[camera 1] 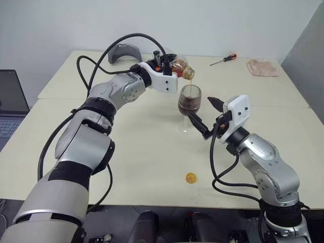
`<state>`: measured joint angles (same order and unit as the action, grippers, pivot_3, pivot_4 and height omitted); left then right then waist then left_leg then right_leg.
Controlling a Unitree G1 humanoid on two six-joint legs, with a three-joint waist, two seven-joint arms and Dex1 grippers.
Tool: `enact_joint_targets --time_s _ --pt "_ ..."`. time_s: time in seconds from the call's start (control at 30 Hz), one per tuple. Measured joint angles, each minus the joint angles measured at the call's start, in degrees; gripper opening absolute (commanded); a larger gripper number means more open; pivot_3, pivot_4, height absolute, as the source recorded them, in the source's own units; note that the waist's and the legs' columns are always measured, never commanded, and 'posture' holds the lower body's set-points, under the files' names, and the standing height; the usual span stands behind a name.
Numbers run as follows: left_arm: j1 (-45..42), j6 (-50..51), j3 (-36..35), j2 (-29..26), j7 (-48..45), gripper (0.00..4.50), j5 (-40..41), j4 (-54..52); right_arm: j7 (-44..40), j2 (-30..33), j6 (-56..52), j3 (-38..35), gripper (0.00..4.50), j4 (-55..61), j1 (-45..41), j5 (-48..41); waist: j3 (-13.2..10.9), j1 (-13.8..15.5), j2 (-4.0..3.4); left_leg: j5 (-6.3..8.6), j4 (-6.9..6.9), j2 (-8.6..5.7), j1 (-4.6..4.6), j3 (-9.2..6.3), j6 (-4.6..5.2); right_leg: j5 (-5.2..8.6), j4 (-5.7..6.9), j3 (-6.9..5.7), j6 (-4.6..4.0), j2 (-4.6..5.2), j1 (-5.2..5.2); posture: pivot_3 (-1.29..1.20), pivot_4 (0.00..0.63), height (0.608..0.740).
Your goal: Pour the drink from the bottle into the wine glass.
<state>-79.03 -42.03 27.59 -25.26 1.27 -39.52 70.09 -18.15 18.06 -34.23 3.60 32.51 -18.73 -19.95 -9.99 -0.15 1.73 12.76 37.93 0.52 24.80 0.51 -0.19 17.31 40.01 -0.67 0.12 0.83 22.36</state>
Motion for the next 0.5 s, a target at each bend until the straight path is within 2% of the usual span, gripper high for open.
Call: enact_joint_targets --time_s 0.3,0.5 --pt "6.8 3.3 -11.1 3.6 -11.9 0.74 15.4 -2.8 -2.6 2.0 1.6 1.6 4.50 0.1 1.6 1.8 0.0 0.0 0.00 -0.10 0.03 0.01 0.00 0.00 -0.16 0.00 0.02 0.00 0.00 0.01 0.00 0.00 0.150 0.740" --pt "14.1 13.0 -21.4 6.5 -18.3 0.74 29.1 -11.2 -7.9 6.1 0.4 2.3 4.50 3.1 3.4 -0.5 0.0 -0.2 -0.01 -0.11 0.04 0.03 -0.02 -0.02 -0.19 0.00 0.04 0.00 -0.01 0.00 -0.02 0.00 0.150 0.740"
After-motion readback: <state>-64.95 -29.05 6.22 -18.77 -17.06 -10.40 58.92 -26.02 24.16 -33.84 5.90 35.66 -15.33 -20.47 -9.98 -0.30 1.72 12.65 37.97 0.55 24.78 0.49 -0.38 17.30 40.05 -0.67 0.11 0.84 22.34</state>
